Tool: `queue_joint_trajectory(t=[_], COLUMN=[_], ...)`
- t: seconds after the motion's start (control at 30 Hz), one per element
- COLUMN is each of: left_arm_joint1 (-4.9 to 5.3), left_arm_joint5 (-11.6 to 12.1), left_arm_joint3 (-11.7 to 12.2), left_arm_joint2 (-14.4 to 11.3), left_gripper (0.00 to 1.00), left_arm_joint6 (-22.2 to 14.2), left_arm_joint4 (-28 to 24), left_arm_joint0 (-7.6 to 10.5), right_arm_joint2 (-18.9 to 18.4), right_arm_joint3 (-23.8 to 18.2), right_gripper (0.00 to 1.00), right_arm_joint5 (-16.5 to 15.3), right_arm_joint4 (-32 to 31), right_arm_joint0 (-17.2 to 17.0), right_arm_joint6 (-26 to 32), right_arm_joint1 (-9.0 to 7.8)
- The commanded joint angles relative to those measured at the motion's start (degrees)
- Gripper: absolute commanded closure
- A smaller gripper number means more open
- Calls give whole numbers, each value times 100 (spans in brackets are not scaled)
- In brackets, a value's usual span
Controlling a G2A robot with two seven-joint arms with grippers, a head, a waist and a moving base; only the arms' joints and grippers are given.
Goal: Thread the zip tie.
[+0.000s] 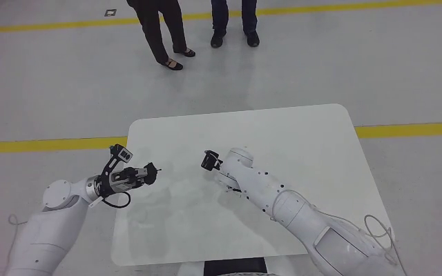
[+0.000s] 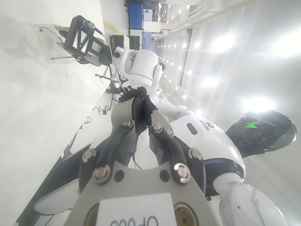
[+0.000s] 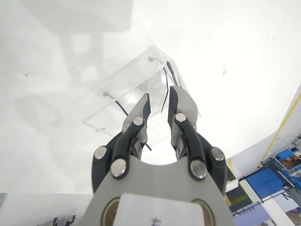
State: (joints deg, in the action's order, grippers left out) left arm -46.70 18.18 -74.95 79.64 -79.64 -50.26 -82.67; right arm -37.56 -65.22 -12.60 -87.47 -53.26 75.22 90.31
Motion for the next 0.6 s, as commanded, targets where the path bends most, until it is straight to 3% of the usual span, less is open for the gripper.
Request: queue_joint_trajectory(t=[0.0, 0.17, 0.4, 0.57], left_arm_joint1=[0, 0, 0, 0], left_arm_joint5=[0, 0, 0, 0], left_arm_joint3=[0, 0, 0, 0], left_arm_joint2=[0, 0, 0, 0], left_gripper=[100, 100, 100, 100], left_arm_joint6=[0, 0, 0, 0], left_arm_joint4=[0, 0, 0, 0], left_arm_joint0=[0, 0, 0, 0], right_arm_joint2=[-16, -121, -289, -150], right_arm_joint3=[17, -54, -210, -160], right_gripper=[82, 83, 85, 85], right_arm_joint5=[-23, -155, -682, -688], right_arm_joint4=[27, 146, 495, 804], right_arm_joint0=[6, 24, 21, 118], right_arm_joint6=[7, 87, 397, 443], right_arm_joint1=[11, 13, -17, -57])
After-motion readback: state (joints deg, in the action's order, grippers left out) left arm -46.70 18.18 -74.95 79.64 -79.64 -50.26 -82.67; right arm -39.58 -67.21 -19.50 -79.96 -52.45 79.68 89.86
